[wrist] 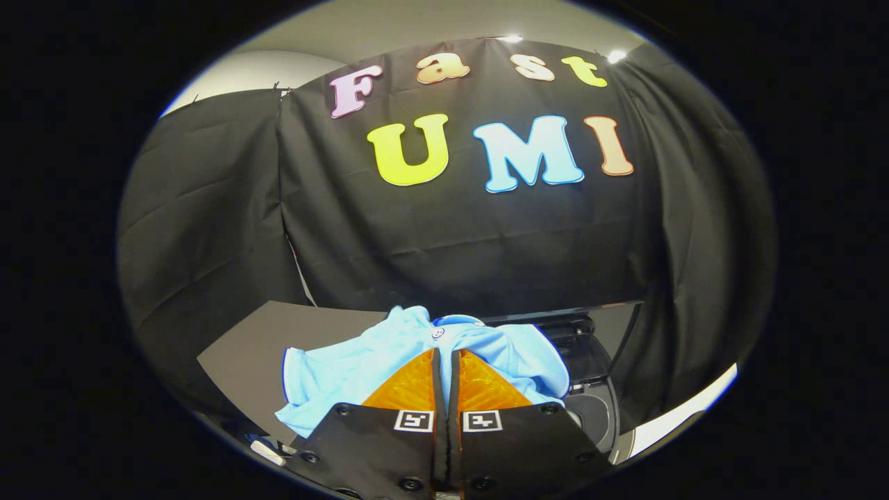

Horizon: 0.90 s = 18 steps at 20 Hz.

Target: Put the clothes into the washing machine and then close the washing machine lid.

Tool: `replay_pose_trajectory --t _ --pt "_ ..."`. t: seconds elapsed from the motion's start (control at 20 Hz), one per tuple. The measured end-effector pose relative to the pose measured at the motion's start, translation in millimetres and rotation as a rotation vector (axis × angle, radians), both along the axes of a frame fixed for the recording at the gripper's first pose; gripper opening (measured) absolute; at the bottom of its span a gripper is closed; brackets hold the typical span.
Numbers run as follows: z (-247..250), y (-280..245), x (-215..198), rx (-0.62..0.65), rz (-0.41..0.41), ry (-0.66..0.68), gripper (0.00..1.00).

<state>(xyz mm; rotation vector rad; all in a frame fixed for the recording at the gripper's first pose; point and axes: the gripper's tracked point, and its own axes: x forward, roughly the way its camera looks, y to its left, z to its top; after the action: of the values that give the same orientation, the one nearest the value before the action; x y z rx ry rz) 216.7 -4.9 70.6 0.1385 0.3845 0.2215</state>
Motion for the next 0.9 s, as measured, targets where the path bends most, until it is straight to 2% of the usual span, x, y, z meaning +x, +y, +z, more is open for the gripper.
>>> replay_pose_trajectory --t 0.3,0.55,0.9 --pt "-30.1 -17.1 -1.0 -0.044 -0.027 0.043 0.02" --pt "-85.2 -34.4 -4.8 -0.111 -0.056 0.133 0.01" --pt "-150.3 -48.9 -7.8 -0.113 -0.092 0.252 0.02"
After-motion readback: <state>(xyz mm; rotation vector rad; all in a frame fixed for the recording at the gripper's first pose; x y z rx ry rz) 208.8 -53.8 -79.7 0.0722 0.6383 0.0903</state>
